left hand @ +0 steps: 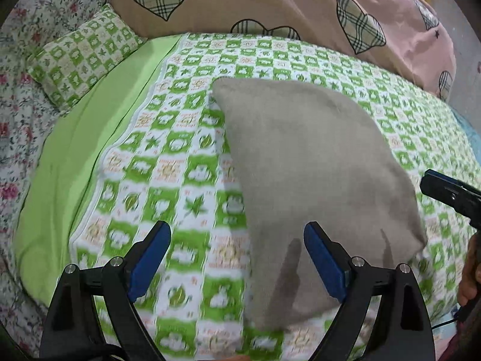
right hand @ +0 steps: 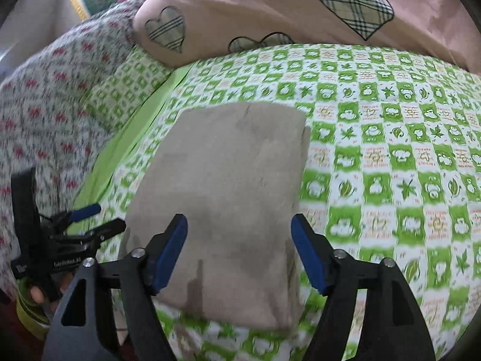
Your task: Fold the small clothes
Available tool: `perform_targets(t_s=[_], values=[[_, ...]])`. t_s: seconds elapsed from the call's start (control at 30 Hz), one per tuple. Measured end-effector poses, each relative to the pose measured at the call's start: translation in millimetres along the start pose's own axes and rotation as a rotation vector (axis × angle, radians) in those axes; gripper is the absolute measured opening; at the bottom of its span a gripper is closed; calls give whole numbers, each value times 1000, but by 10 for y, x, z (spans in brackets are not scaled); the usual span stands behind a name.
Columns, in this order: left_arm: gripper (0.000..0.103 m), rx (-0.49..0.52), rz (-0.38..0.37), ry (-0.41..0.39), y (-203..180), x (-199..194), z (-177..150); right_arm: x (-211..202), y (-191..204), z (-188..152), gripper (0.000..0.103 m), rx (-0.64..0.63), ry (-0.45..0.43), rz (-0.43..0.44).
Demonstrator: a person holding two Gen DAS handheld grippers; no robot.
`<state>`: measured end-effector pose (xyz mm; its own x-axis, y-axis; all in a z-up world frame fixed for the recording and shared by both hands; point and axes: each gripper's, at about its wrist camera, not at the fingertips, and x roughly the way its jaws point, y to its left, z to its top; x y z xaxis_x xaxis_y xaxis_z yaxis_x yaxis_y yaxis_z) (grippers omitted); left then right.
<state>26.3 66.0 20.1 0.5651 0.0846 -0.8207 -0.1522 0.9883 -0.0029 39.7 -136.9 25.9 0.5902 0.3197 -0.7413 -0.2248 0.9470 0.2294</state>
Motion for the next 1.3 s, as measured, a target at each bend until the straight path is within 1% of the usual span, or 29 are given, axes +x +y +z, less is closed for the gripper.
perform_targets(t_s=[0.1,0.2,0.47,0.67,0.87,1.3], values=[[91,6,11,17,-24,-52,-136,-50,102,-163,79,-44,12,-8],[91,16,23,25,-34,-85,-233,-79,164,-300,80,-73,24,-14],[91,45,58,35,-129,-148,-356,-103,223,-491,82,-85,43,-30],[91,52,54,30,-142,-162,-353,-97,255,-515,84,-103,46,-42],[91,62,68,26,-164,-169,-347,-93,248,-514,84,-102,46,-43],[91,72,54,28,-174,-160,-328,-43,222,-487,85,-108,60,-38]])
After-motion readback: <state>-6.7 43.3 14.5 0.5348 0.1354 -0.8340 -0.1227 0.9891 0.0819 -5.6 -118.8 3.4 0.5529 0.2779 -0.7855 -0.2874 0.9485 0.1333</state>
